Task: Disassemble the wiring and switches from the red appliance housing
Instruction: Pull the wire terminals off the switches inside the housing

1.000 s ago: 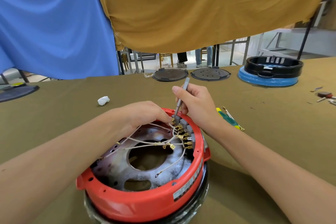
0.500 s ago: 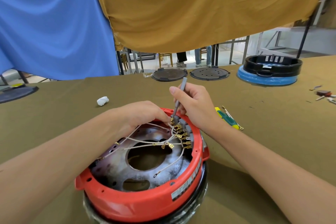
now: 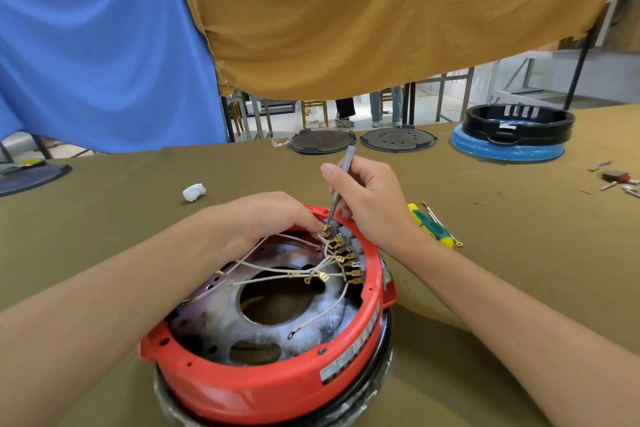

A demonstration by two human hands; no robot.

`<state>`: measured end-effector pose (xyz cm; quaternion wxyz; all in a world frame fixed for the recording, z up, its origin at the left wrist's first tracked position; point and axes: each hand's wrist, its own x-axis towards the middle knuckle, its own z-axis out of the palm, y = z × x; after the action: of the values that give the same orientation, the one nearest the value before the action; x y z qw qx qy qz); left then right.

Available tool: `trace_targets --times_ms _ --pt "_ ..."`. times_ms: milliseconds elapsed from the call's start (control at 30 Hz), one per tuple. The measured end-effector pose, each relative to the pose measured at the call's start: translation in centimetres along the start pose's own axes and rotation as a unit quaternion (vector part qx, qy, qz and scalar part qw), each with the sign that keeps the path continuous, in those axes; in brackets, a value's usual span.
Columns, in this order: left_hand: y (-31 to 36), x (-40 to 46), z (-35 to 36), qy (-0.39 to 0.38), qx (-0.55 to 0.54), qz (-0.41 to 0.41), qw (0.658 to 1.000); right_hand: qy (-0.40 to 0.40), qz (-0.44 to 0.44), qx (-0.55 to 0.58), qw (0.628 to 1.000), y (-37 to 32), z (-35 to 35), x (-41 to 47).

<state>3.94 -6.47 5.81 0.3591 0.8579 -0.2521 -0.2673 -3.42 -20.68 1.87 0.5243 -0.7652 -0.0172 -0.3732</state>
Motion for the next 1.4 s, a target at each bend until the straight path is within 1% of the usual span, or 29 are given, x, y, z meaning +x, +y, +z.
trace_targets --times_ms 133,267,467,533,667,767,967,1200,1300,1400 --pt "0.01 -0.02 0.06 0.006 -0.001 0.003 1.000 0.001 0.029 0.015 0.999 0.43 0.06 0.22" --pt "0.05 -0.05 -0.03 -0.021 -0.003 0.002 1.000 0.005 0.075 0.056 0.996 0.70 -0.01 0.45" --pt "0.01 -0.16 -0.12 -0.029 -0.009 0.002 1.000 -0.003 0.122 0.086 0.989 0.66 -0.02 0.51" --pt "0.04 -0.21 -0.11 -0.033 -0.008 0.003 0.999 -0.005 0.119 0.084 0.989 0.52 -0.14 0.48" --pt "0.03 -0.27 -0.06 -0.036 -0.003 0.009 0.999 -0.013 0.072 0.043 0.996 0.19 -0.17 0.38" --pt "0.01 -0.37 -0.03 -0.038 0.003 0.010 0.999 -0.007 0.069 0.051 0.996 0.20 -0.03 0.34" --pt "0.03 -0.46 -0.15 -0.034 0.001 0.006 0.999 0.017 0.116 0.088 0.989 0.21 0.36 0.21" --pt "-0.08 -0.47 -0.24 -0.044 -0.017 0.002 0.999 -0.003 0.215 0.163 0.963 0.05 0.49 -0.26" --pt "-0.17 -0.46 -0.21 -0.031 -0.019 -0.001 0.999 0.002 0.198 0.150 0.969 0.12 0.57 -0.29" --pt "-0.23 -0.40 -0.22 -0.023 -0.013 0.007 1.000 0.020 0.150 0.125 0.981 0.10 0.64 -0.24"
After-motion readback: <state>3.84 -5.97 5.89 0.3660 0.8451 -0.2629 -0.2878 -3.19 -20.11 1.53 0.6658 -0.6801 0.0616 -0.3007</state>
